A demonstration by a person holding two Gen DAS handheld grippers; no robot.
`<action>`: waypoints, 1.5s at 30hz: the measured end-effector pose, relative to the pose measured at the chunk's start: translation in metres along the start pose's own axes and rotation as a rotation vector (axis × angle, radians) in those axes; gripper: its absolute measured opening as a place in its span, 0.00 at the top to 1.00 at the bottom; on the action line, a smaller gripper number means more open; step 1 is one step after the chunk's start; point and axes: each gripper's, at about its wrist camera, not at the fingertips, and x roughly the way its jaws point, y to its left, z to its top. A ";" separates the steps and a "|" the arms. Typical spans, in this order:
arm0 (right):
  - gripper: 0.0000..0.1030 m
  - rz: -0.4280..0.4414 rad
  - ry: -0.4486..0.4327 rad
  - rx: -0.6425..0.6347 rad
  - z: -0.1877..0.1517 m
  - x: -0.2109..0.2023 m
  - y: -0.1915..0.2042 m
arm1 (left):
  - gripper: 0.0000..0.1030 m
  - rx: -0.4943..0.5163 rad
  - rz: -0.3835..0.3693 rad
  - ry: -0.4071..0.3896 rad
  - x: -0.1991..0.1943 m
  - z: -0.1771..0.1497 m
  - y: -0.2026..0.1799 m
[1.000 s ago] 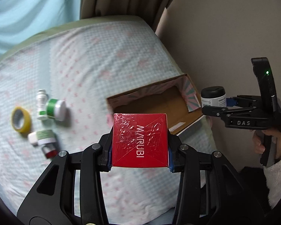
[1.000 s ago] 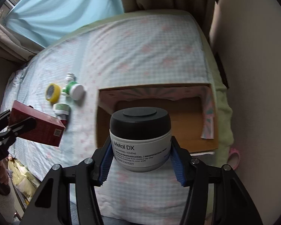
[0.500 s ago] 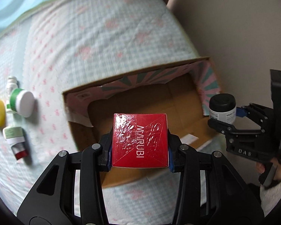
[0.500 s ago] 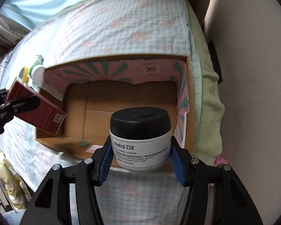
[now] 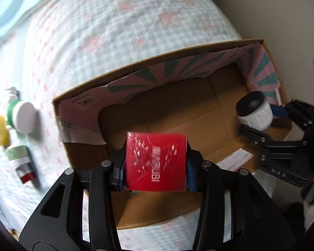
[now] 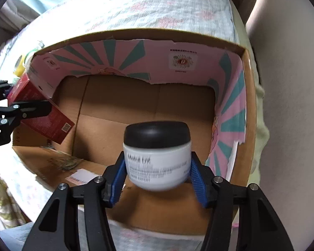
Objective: Organize rigid objects
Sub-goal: 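Carry the red box with the left tool into the cardboard box while the right tool carries the jar there, then open both tools and lift them away from the cardboard box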
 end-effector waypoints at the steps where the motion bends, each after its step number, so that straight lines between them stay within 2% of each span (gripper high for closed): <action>1: 0.16 -0.005 -0.027 0.004 0.000 -0.004 0.000 | 0.15 0.015 0.011 -0.031 -0.007 -0.001 -0.003; 2: 0.01 0.037 -0.044 0.008 0.000 -0.007 0.000 | 0.02 0.028 0.024 -0.061 -0.014 -0.003 -0.005; 3: 0.00 0.064 -0.053 0.019 0.000 -0.010 -0.001 | 0.00 0.039 0.035 -0.087 -0.020 -0.003 -0.007; 6: 0.00 0.046 -0.095 0.036 -0.003 -0.016 -0.001 | 0.00 0.067 0.069 -0.106 -0.031 -0.005 -0.009; 10: 0.00 0.028 -0.124 0.053 -0.008 -0.019 -0.004 | 0.00 0.047 0.075 -0.105 -0.035 -0.011 0.002; 17: 0.00 0.049 -0.106 0.069 -0.016 -0.026 -0.004 | 0.00 -0.017 0.060 -0.087 -0.038 -0.029 0.018; 25: 0.00 0.037 -0.104 0.083 -0.016 -0.037 -0.007 | 0.00 -0.029 0.045 -0.093 -0.049 -0.043 0.018; 34: 0.00 -0.004 -0.125 0.081 -0.009 -0.085 0.010 | 0.00 -0.067 0.049 -0.161 -0.104 -0.065 0.031; 45: 0.00 -0.006 -0.225 0.000 0.012 -0.157 0.073 | 0.00 -0.190 0.104 -0.267 -0.186 -0.123 0.095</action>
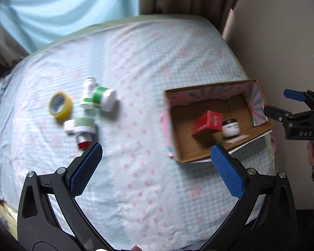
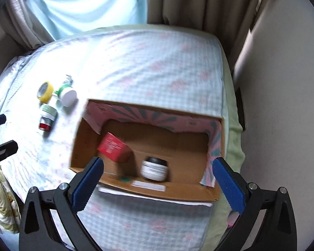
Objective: Organize rigid objects
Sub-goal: 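Open both tools and lift them away from the cardboard box, then grasp the silver-and-red jar with the left tool while the right tool grasps the white pill bottle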
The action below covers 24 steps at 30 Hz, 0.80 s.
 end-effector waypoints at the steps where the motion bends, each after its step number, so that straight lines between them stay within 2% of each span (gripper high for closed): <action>1: 0.00 0.009 -0.010 -0.004 0.004 -0.006 0.010 | 0.00 -0.011 0.005 -0.009 -0.006 -0.004 0.009; 7: 0.00 0.046 -0.048 -0.014 0.021 -0.032 0.061 | 0.00 -0.091 0.025 -0.038 -0.038 -0.032 0.068; 14: 0.00 0.119 -0.063 0.004 0.048 -0.052 0.128 | 0.00 -0.195 0.005 -0.047 -0.055 -0.063 0.144; 19: 0.00 0.178 -0.039 0.001 0.078 -0.046 0.181 | 0.00 -0.251 0.002 -0.049 -0.053 -0.068 0.189; 24: 0.00 0.241 0.003 -0.001 0.117 -0.022 0.230 | 0.00 -0.279 -0.008 -0.026 -0.035 -0.062 0.225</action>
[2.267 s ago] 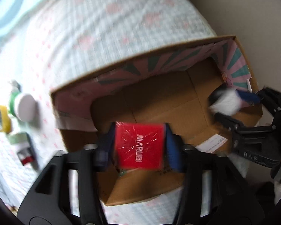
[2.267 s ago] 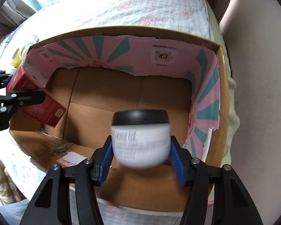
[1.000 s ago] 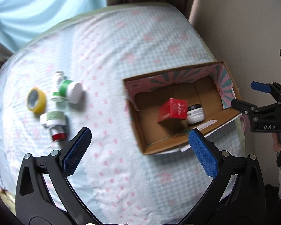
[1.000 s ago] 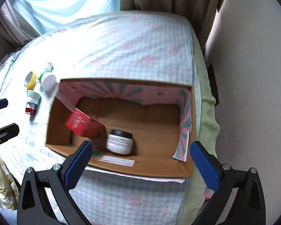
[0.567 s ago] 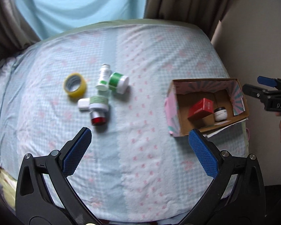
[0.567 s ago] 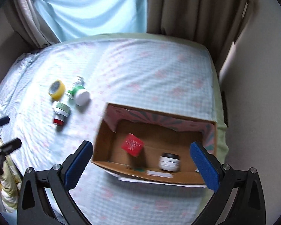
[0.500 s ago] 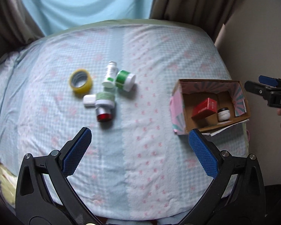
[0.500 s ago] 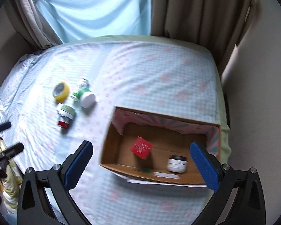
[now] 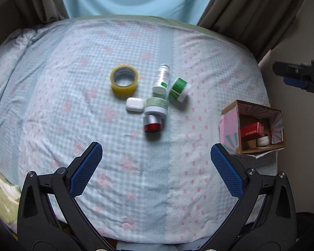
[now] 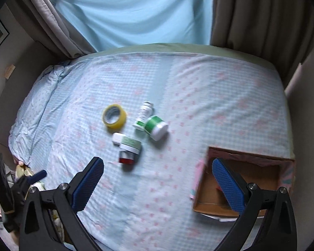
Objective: Organize rigid objects
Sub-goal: 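Grasp the silver-and-red jar with the left tool while the right tool grasps the white pill bottle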
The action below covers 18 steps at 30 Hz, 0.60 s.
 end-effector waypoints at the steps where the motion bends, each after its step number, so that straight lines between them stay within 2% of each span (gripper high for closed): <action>1: 0.00 0.008 0.010 0.002 0.007 0.008 0.004 | 0.00 -0.002 0.001 0.002 0.005 0.003 0.005; 9: 0.00 0.058 0.148 0.027 0.069 0.109 0.027 | 0.00 -0.044 -0.009 0.061 0.066 0.028 0.037; 18: 0.00 0.093 0.296 0.048 0.110 0.231 0.014 | 0.01 -0.128 -0.034 0.153 0.154 0.026 0.045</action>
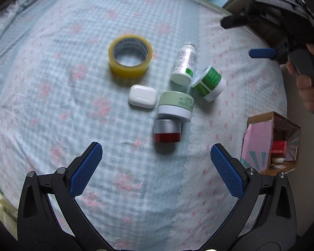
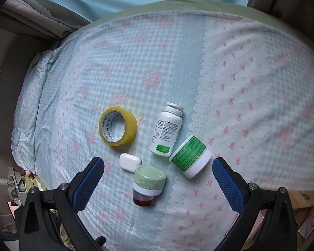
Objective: Organize rigid objects
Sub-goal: 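Grasp the silver-and-red jar with the left tool while the right tool grasps the white pill bottle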
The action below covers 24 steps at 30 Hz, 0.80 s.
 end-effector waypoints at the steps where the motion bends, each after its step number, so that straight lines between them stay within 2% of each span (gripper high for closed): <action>1: 0.00 0.001 0.016 -0.004 0.006 0.013 -0.003 | 0.01 -0.004 -0.002 0.005 0.009 0.000 -0.001; 6: 0.04 -0.002 0.115 -0.009 0.027 0.073 -0.012 | 0.03 -0.041 -0.035 0.047 0.058 0.000 -0.004; 12: 0.05 -0.039 0.175 -0.050 0.036 0.123 -0.018 | 0.08 -0.083 -0.047 0.065 0.103 -0.006 -0.005; 17: 0.17 -0.070 0.179 -0.080 0.037 0.143 -0.015 | 0.14 -0.128 -0.032 0.081 0.128 -0.004 -0.005; 21: 0.18 -0.096 0.153 -0.046 0.036 0.145 -0.012 | 0.18 -0.144 -0.021 0.088 0.139 0.001 -0.008; 23: 0.26 -0.108 0.144 -0.022 0.036 0.146 -0.010 | 0.29 -0.152 -0.021 0.106 0.145 0.003 -0.012; 24: 0.29 -0.109 0.143 -0.017 0.037 0.147 -0.008 | 0.31 -0.159 -0.024 0.110 0.148 0.004 -0.013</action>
